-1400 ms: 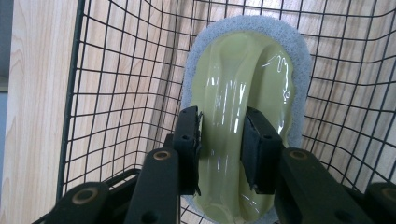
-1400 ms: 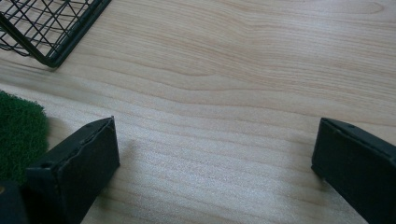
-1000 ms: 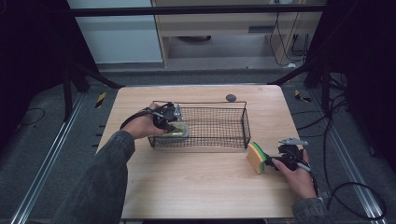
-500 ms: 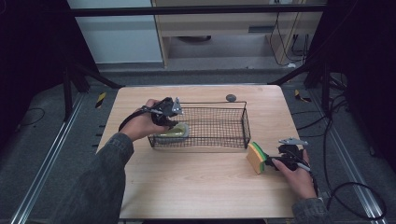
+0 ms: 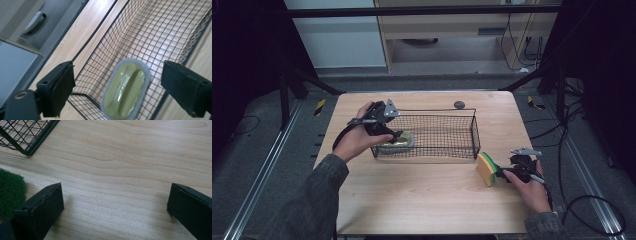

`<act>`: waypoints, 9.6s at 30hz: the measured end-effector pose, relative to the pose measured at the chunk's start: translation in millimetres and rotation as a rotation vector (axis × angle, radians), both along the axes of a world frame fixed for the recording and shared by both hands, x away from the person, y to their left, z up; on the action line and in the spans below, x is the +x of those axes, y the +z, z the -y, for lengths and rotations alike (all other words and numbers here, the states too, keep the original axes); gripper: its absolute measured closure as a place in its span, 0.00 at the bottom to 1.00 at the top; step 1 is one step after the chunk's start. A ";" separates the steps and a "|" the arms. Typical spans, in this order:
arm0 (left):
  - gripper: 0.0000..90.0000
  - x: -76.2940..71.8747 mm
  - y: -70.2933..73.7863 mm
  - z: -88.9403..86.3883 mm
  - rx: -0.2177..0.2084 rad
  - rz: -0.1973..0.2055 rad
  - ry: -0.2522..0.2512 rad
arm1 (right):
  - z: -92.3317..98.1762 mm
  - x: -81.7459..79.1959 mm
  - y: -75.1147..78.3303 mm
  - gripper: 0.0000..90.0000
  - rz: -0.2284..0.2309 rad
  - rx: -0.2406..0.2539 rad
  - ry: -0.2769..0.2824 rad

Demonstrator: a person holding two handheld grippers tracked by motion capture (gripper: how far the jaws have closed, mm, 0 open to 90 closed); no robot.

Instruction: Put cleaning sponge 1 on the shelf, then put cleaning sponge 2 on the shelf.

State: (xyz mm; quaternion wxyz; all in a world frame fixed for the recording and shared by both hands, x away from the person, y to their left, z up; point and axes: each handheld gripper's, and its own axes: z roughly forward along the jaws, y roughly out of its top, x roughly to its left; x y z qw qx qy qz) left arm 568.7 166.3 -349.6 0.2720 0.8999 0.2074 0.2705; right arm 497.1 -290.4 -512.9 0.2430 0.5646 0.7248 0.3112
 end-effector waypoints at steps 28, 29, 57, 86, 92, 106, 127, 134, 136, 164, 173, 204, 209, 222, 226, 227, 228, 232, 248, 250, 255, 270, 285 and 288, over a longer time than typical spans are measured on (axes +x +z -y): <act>0.06 -51.5 -114.2 -99.8 -0.237 -0.152 0.298 | 6.6 -56.9 33.4 0.18 -0.066 -0.106 0.000; 0.06 -50.7 -116.9 -101.6 -0.236 -0.159 0.308 | 4.7 -60.0 33.1 0.17 -0.073 -0.103 0.007; 0.00 -48.3 -158.7 -113.7 -0.321 -0.194 0.383 | -53.5 -75.2 80.7 0.18 -0.240 -0.089 0.209; 0.00 -48.3 -158.7 -113.2 -0.322 -0.194 0.388 | -96.5 -8.7 125.0 0.35 -0.356 -0.249 0.307; 0.00 -48.2 -158.7 -113.1 -0.322 -0.193 0.388 | -94.9 7.8 108.8 0.44 -0.425 -0.230 0.282; 0.00 -48.1 -158.7 -113.1 -0.322 -0.194 0.388 | -71.0 8.6 132.1 0.72 -0.320 -0.166 0.290; 0.00 -48.1 -158.7 -112.9 -0.323 -0.193 0.390 | -54.0 41.4 193.1 0.72 -0.064 -0.184 0.269; 0.00 -48.3 -159.0 -112.5 -0.328 -0.193 0.394 | -62.1 54.9 217.1 0.72 -0.025 -0.191 0.287; 0.00 -48.1 -158.9 -112.6 -0.326 -0.192 0.392 | -65.5 58.0 223.5 0.72 -0.011 -0.186 0.291; 0.00 -47.3 -158.7 -112.6 -0.325 -0.192 0.393 | -93.3 83.4 226.8 0.72 0.010 -0.196 0.325; 0.00 -47.0 -158.8 -112.5 -0.325 -0.192 0.393 | -104.1 87.8 214.2 0.72 -0.004 -0.188 0.348; 0.00 -46.9 -158.8 -112.5 -0.326 -0.191 0.393 | -127.6 110.1 159.1 0.72 -0.092 -0.187 0.388; 0.00 -47.0 -158.9 -112.3 -0.328 -0.193 0.394 | -126.6 111.8 153.1 0.72 -0.103 -0.187 0.393; 0.00 -47.0 -158.9 -112.3 -0.328 -0.193 0.394 | -124.3 115.6 143.5 0.72 -0.119 -0.187 0.383; 0.00 -47.0 -158.9 -112.3 -0.328 -0.193 0.394 | -125.1 116.7 140.8 0.72 -0.122 -0.190 0.383; 0.00 -47.0 -158.9 -112.3 -0.328 -0.193 0.394 | -125.5 116.7 140.5 0.72 -0.126 -0.189 0.384; 0.00 -47.0 -158.9 -112.3 -0.329 -0.193 0.394 | -125.9 117.1 139.1 0.72 -0.125 -0.193 0.386; 0.00 -47.0 -158.9 -112.3 -0.328 -0.193 0.394 | -126.1 117.8 136.9 0.72 -0.130 -0.201 0.382; 0.00 -46.9 -158.9 -112.3 -0.329 -0.194 0.394 | -126.8 120.8 129.9 0.72 -0.146 -0.212 0.378; 0.00 -46.9 -158.8 -112.5 -0.325 -0.195 0.392 | -126.8 121.2 128.6 0.72 -0.146 -0.206 0.377; 0.00 -46.9 -158.7 -112.6 -0.323 -0.195 0.392 | -127.2 122.2 120.9 0.72 -0.161 -0.215 0.375; 0.00 -46.8 -158.7 -112.7 -0.323 -0.192 0.391 | -128.4 126.8 107.7 0.72 -0.182 -0.217 0.365; 0.00 -46.7 -158.7 -112.7 -0.323 -0.192 0.390 | -131.1 132.5 99.6 0.72 -0.193 -0.218 0.357; 0.00 -46.7 -158.7 -112.7 -0.323 -0.192 0.390 | -130.3 133.9 98.5 0.72 -0.195 -0.220 0.354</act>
